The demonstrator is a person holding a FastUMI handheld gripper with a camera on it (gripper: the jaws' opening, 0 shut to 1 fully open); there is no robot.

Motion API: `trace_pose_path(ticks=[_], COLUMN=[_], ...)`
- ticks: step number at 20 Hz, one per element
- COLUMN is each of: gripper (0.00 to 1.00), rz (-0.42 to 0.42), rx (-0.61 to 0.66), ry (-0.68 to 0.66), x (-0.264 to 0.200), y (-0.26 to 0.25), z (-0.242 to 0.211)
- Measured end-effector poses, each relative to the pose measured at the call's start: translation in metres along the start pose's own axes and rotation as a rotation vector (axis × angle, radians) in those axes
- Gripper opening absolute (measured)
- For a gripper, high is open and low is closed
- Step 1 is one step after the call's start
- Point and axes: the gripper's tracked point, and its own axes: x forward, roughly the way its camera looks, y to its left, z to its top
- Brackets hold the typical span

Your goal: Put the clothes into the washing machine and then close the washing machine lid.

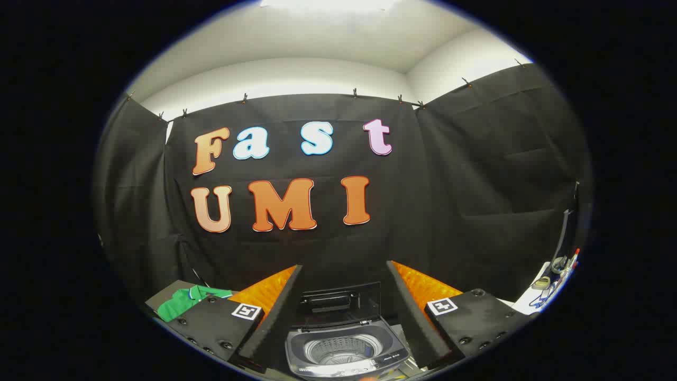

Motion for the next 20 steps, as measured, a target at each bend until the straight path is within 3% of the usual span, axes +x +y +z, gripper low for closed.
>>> trace_pose_path(ticks=[20], gripper=[0.98], rz=[0.038], rx=[-0.015], ry=[0.016], x=[0.002], y=[0.043], z=[0.01])
